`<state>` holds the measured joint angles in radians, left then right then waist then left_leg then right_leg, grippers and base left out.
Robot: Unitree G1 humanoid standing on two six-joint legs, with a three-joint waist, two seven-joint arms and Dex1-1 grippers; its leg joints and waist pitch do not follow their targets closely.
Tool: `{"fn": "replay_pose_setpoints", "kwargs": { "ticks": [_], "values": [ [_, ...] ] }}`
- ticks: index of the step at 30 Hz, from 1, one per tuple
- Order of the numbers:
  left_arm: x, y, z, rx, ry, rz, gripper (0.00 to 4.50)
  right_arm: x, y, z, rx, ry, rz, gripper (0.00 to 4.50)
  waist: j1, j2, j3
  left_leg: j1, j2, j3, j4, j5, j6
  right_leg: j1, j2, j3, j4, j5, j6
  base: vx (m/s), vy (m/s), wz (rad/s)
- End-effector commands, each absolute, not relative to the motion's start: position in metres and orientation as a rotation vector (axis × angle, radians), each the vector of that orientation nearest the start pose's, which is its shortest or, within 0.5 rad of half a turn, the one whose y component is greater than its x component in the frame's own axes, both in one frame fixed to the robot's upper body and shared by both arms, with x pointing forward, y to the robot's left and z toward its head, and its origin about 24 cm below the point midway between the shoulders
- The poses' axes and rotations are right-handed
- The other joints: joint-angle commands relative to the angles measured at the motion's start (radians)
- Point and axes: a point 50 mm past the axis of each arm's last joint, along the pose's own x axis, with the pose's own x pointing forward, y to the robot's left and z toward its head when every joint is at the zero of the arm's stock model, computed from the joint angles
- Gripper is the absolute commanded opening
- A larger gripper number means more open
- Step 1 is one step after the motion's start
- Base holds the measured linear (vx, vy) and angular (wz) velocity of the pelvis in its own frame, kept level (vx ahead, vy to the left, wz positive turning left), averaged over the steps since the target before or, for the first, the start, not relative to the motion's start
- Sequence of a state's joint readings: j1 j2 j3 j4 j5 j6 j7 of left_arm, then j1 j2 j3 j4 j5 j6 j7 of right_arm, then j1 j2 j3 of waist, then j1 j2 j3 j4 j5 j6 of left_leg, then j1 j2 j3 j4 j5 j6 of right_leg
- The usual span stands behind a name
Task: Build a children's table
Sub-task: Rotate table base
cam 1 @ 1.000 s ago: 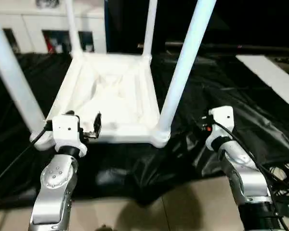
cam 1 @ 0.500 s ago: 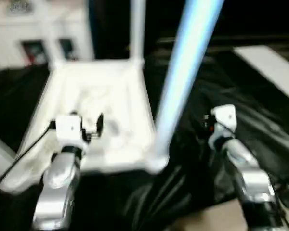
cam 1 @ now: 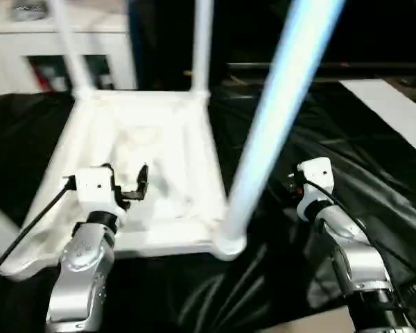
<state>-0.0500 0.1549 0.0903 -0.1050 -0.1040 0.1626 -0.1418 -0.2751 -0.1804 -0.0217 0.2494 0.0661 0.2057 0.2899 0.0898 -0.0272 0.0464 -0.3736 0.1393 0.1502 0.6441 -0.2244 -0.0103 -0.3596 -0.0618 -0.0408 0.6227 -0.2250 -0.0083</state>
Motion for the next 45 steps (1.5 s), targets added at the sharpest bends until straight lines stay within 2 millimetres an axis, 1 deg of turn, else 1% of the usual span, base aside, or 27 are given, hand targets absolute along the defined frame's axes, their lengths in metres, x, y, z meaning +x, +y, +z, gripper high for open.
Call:
{"fn": "replay_pose_setpoints", "kwargs": {
  "ticks": [1, 2, 3, 4, 5, 6, 7, 8, 9, 10, 11, 13, 15, 17, 18, 20, 21, 22, 27, 28, 29, 30, 31, 32, 35, 43, 45],
  "values": [
    [0.267, 0.185, 0.078, 0.067, -0.038, -0.131, 4.44, 0.307, -0.162, 0.046, -0.099, 0.180, 0.297, 3.18, -0.013, 0.036, -0.048, 0.059, 0.107, -0.035, -0.120, -0.169, 0.046, -0.001, -0.053, 0.027, -0.066, -0.170, -0.227, -0.047, 0.122, 0.03],
    [0.270, 0.181, 0.078, 0.051, -0.025, -0.191, 4.44, 0.307, -0.161, 0.046, -0.101, 0.175, 0.303, 3.18, -0.024, 0.049, -0.046, 0.061, 0.109, -0.041, -0.130, -0.214, 0.006, -0.011, -0.032, 0.017, -0.051, -0.130, -0.195, -0.046, 0.134, 0.08],
    [0.277, 0.166, 0.080, 0.078, -0.009, -0.404, 4.44, 0.306, -0.166, 0.045, -0.140, 0.183, 0.321, 3.18, -0.024, 0.058, -0.046, 0.057, 0.112, -0.042, -0.147, -0.328, -0.099, -0.017, -0.026, 0.014, -0.043, -0.082, -0.134, -0.054, 0.121, 0.15],
    [0.277, 0.166, 0.080, 0.078, -0.009, -0.404, 4.44, 0.306, -0.166, 0.045, -0.140, 0.183, 0.321, 3.18, -0.020, 0.045, -0.041, 0.073, 0.096, -0.017, -0.151, -0.435, -0.162, -0.039, -0.031, 0.022, -0.058, -0.119, -0.099, -0.054, 0.121, 0.15],
    [0.278, 0.164, 0.081, 0.095, -0.011, -0.440, 4.44, 0.305, -0.168, 0.044, -0.150, 0.187, 0.324, 3.18, -0.022, 0.039, -0.038, 0.073, 0.089, -0.012, -0.150, -0.472, -0.176, -0.040, -0.037, 0.027, -0.066, -0.148, -0.090, -0.055, 0.075, 0.23],
    [0.279, 0.155, 0.081, 0.067, 0.031, -0.647, 4.44, 0.303, -0.176, 0.046, -0.148, 0.180, 0.343, 3.18, -0.018, 0.070, -0.036, 0.065, 0.081, -0.015, -0.152, -0.519, -0.197, -0.032, -0.058, 0.037, -0.072, -0.211, -0.072, -0.049, 0.059, 0.11],
    [0.278, 0.153, 0.081, 0.058, 0.042, -0.703, 4.44, 0.303, -0.178, 0.047, -0.147, 0.177, 0.347, 3.18, -0.024, 0.056, -0.036, 0.059, 0.076, -0.011, -0.149, -0.525, -0.185, -0.029, -0.066, 0.044, -0.084, -0.249, -0.061, -0.049, 0.059, 0.11],
    [0.278, 0.152, 0.082, 0.065, 0.051, -0.780, 4.44, 0.302, -0.182, 0.048, -0.145, 0.171, 0.354, 3.18, -0.023, 0.067, -0.035, 0.053, 0.075, -0.016, -0.150, -0.538, -0.183, -0.026, -0.070, 0.049, -0.083, -0.275, -0.058, -0.053, 0.070, -0.03],
    [0.279, 0.152, 0.082, 0.086, 0.057, -0.810, 4.44, 0.302, -0.184, 0.049, -0.147, 0.170, 0.354, 3.18, -0.031, 0.046, -0.037, 0.048, 0.072, -0.015, -0.148, -0.540, -0.159, -0.023, -0.072, 0.053, -0.089, -0.307, -0.057, -0.051, 0.062, -0.08],
    [0.279, 0.152, 0.082, 0.096, 0.091, -0.875, 4.44, 0.300, -0.189, 0.050, -0.161, 0.175, 0.359, 3.18, -0.031, 0.082, -0.042, 0.043, 0.070, -0.019, -0.145, -0.503, -0.136, -0.017, -0.086, 0.060, -0.085, -0.294, -0.074, -0.051, 0.062, -0.08],
    [0.280, 0.152, 0.082, 0.099, 0.110, -0.908, 4.44, 0.300, -0.192, 0.051, -0.171, 0.177, 0.361, 3.18, -0.038, 0.081, -0.036, 0.047, 0.069, -0.013, -0.149, -0.511, -0.131, -0.025, -0.083, 0.059, -0.097, -0.306, -0.079, 0.000, 0.000, 0.00],
    [0.281, 0.152, 0.082, 0.098, 0.169, -1.019, 4.44, 0.295, -0.200, 0.053, -0.198, 0.188, 0.399, 3.18, -0.059, 0.074, -0.040, 0.027, 0.070, -0.018, -0.142, -0.457, -0.091, -0.003, -0.090, 0.060, -0.089, -0.285, -0.117, 0.000, 0.000, 0.00],
    [0.279, 0.151, 0.077, 0.127, 0.282, -1.164, 4.44, 0.285, -0.212, 0.055, -0.253, 0.222, 0.482, 3.18, -0.064, 0.084, -0.036, 0.033, 0.069, -0.008, -0.135, -0.416, -0.043, -0.007, -0.090, 0.064, -0.103, -0.291, -0.139, 0.000, 0.000, 0.00],
    [0.278, 0.151, 0.074, 0.148, 0.328, -1.199, 4.44, 0.280, -0.216, 0.055, -0.278, 0.243, 0.519, 3.18, -0.066, 0.097, -0.037, 0.028, 0.069, -0.011, -0.131, -0.389, -0.025, 0.002, -0.097, 0.065, -0.099, -0.296, -0.157, 0.000, 0.000, 0.00],
    [0.278, 0.151, 0.072, 0.166, 0.345, -1.215, 4.44, 0.275, -0.219, 0.055, -0.295, 0.267, 0.553, 3.18, -0.073, 0.094, -0.036, 0.017, 0.071, -0.014, -0.130, -0.364, -0.006, 0.011, -0.100, 0.064, -0.098, -0.310, -0.167, 0.000, 0.000, 0.00],
    [0.277, 0.149, 0.069, 0.152, 0.372, -1.234, 4.44, 0.269, -0.222, 0.056, -0.309, 0.293, 0.592, 3.18, -0.080, 0.096, -0.041, 0.015, 0.073, -0.013, -0.124, -0.330, 0.023, 0.016, -0.101, 0.063, -0.100, -0.306, -0.178, 0.000, 0.000, 0.00],
    [0.277, 0.148, 0.065, 0.169, 0.404, -1.237, 4.27, 0.261, -0.222, 0.056, -0.324, 0.318, 0.654, 3.18, -0.084, 0.106, -0.044, 0.016, 0.073, -0.010, -0.117, -0.293, 0.044, 0.013, -0.100, 0.064, -0.097, -0.267, -0.203, 0.053, -0.045, 0.00],
    [0.276, 0.148, 0.061, 0.191, 0.455, -1.232, 4.27, 0.256, -0.221, 0.057, -0.334, 0.342, 0.685, 3.18, -0.091, 0.101, -0.043, 0.006, 0.074, -0.009, -0.115, -0.257, 0.068, 0.023, -0.098, 0.061, -0.097, -0.232, -0.214, 0.053, -0.045, 0.00],
    [0.269, 0.143, 0.050, 0.180, 0.556, -1.212, 3.79, 0.243, -0.219, 0.057, -0.334, 0.374, 0.742, 3.18, -0.101, 0.117, -0.057, 0.007, 0.080, -0.005, -0.102, -0.126, 0.134, 0.025, -0.093, 0.050, -0.081, -0.056, -0.272, 0.062, -0.031, -0.02],
    [0.267, 0.140, 0.044, 0.168, 0.561, -1.187, 3.69, 0.241, -0.219, 0.055, -0.347, 0.384, 0.738, 3.18, -0.105, 0.108, -0.057, 0.007, 0.080, -0.002, -0.099, -0.121, 0.144, 0.023, -0.090, 0.047, -0.081, -0.041, -0.283, 0.054, -0.018, 0.00],
    [0.267, 0.140, 0.044, 0.168, 0.561, -1.187, 3.60, 0.241, -0.219, 0.055, -0.347, 0.384, 0.738, 3.18, -0.106, 0.110, -0.057, 0.007, 0.079, -0.002, -0.099, -0.122, 0.148, 0.024, -0.091, 0.047, -0.081, -0.042, -0.286, 0.000, 0.000, 0.00],
    [0.264, 0.137, 0.036, 0.173, 0.577, -1.134, 3.60, 0.239, -0.219, 0.053, -0.363, 0.402, 0.726, 3.18, -0.111, 0.093, -0.057, 0.006, 0.080, 0.001, -0.099, -0.129, 0.154, 0.023, -0.088, 0.045, -0.085, -0.063, -0.284, 0.000, 0.000, 0.00],
    [0.261, 0.135, 0.035, 0.171, 0.576, -1.139, 3.43, 0.237, -0.219, 0.053, -0.360, 0.407, 0.731, 3.18, -0.106, 0.098, -0.057, 0.006, 0.083, -0.002, -0.099, -0.119, 0.157, 0.026, -0.094, 0.046, -0.083, -0.083, -0.278, 0.000, 0.000, 0.00],
    [0.260, 0.134, 0.034, 0.170, 0.575, -1.141, 3.43, 0.237, -0.219, 0.054, -0.359, 0.410, 0.733, 3.18, -0.109, 0.081, -0.050, 0.007, 0.083, 0.002, -0.102, -0.142, 0.156, 0.020, -0.090, 0.045, -0.091, -0.127, -0.271, 0.000, 0.000, 0.00],
    [0.247, 0.125, 0.042, 0.116, 0.551, -1.205, 3.18, 0.233, -0.219, 0.058, -0.350, 0.423, 0.760, 3.18, -0.109, 0.093, -0.044, 0.016, 0.089, -0.002, -0.110, -0.231, 0.107, 0.015, -0.090, 0.045, -0.098, -0.272, -0.237, 0.000, 0.000, 0.00],
    [0.238, 0.136, 0.046, 0.171, 0.516, -1.280, 2.43, 0.244, -0.205, 0.059, -0.348, 0.380, 0.792, 3.18, -0.106, 0.073, -0.044, 0.013, 0.088, -0.005, -0.120, -0.250, 0.069, 0.009, -0.092, 0.046, -0.097, -0.252, -0.217, 0.000, 0.000, 0.00],
    [0.239, 0.141, 0.046, 0.196, 0.508, -1.261, 2.33, 0.246, -0.202, 0.057, -0.349, 0.379, 0.792, 3.18, -0.107, 0.085, -0.044, 0.015, 0.088, -0.005, -0.121, -0.260, 0.055, 0.008, -0.093, 0.047, -0.095, -0.243, -0.215, 0.000, 0.000, 0.00]
  ]
}}
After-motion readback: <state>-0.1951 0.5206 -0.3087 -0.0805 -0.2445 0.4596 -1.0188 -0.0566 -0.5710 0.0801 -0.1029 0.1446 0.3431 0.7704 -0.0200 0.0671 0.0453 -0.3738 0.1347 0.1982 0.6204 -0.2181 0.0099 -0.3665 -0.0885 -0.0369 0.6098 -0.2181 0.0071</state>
